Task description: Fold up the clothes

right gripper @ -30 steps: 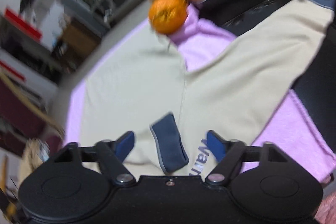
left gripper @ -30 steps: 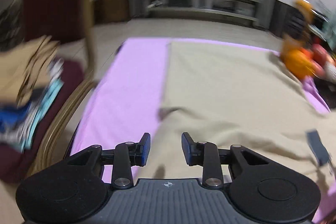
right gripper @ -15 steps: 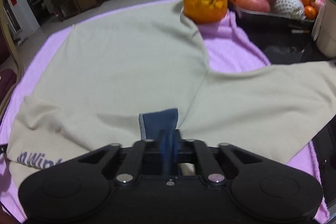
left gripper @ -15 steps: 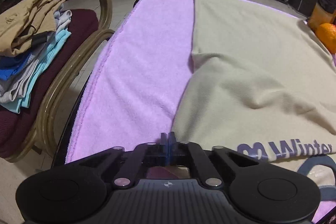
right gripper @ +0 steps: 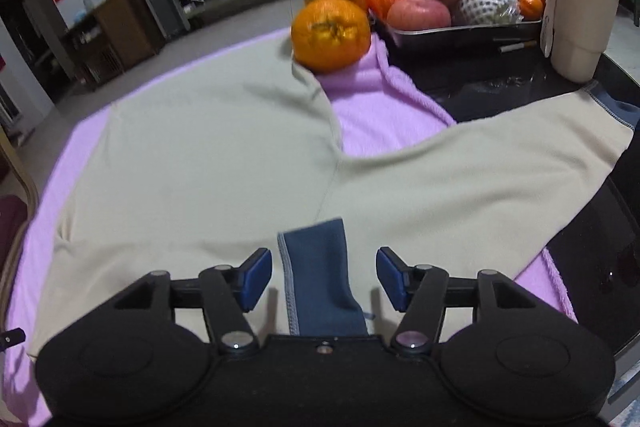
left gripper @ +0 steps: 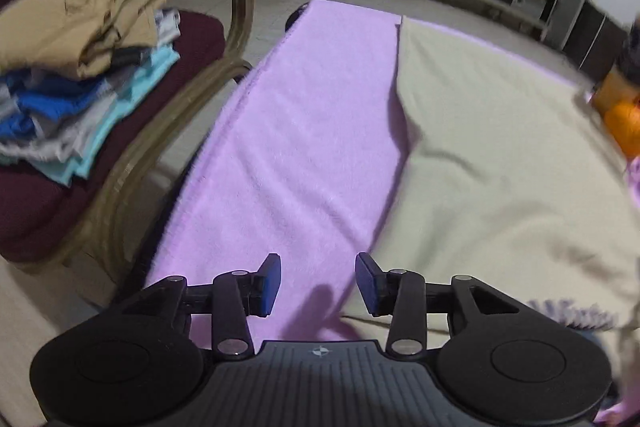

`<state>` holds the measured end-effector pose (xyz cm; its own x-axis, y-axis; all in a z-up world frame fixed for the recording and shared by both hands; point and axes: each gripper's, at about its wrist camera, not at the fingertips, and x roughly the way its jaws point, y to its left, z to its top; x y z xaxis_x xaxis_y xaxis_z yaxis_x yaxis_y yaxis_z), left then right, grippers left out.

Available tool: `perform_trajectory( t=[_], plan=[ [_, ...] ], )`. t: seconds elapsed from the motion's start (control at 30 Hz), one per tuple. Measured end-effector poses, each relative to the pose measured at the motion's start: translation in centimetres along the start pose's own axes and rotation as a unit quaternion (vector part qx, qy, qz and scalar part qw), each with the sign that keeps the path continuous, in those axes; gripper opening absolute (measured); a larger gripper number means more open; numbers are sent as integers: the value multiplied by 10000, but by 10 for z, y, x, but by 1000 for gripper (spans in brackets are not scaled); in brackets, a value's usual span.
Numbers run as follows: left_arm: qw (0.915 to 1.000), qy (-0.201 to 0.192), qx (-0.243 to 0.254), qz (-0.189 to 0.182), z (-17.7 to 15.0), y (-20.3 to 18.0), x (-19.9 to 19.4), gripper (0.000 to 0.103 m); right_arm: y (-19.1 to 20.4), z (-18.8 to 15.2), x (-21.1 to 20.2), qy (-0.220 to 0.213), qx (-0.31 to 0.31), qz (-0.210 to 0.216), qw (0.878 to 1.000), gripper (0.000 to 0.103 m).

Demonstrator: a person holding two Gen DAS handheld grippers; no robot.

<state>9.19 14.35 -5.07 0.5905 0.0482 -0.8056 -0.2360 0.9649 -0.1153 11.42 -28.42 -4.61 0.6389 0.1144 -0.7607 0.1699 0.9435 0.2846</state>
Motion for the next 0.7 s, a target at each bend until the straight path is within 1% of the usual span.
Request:
perform_trajectory(
  t=[0.07,0.1,0.13,0.17,0.2,0.27,0.3,0.37,0.4,0.47,0.53,0.57,0.6,0.7],
  plan=[
    [9992,158,-194,-305,0,3,3,41,-8,1,3,94,326,205,9992,55],
    [9986,224,-240,-423,-1,2,4,41,-11,1,5,162,439,292,9985,48],
    [9987,267,-124,-423,-2,-3,7,41,-13,0,7,245,518,367,9977,32],
    [9991,282,64,-323,-3,-9,9,41,-13,-1,9,316,524,428,9972,25],
    [9990,302,240,-217,-4,-16,13,41,-11,-2,11,378,479,480,9970,20],
    [9977,340,590,-4,-7,-28,21,41,-6,-5,12,395,331,457,9976,21],
    [9974,378,617,-21,-7,-29,23,41,-3,-6,12,390,249,429,9980,21],
    [9979,451,362,-280,-6,-21,22,41,0,-7,12,383,136,391,9984,23],
    [9976,490,198,-445,-5,-15,22,44,0,-7,12,395,151,400,9983,26],
    [9956,682,-91,-637,-3,-5,31,46,-3,-8,14,453,195,414,9979,27],
    [9949,706,-242,-673,-2,-1,33,43,-5,-10,20,581,261,392,9972,27],
    [9943,719,-303,-721,-1,0,34,41,-6,-11,23,643,312,388,9967,27],
    [9937,720,-353,-785,0,1,34,35,-8,-12,25,684,361,395,9962,27],
    [9929,653,-441,-895,-2,-1,30,4,-11,-12,28,725,474,424,9953,27]
  ],
)
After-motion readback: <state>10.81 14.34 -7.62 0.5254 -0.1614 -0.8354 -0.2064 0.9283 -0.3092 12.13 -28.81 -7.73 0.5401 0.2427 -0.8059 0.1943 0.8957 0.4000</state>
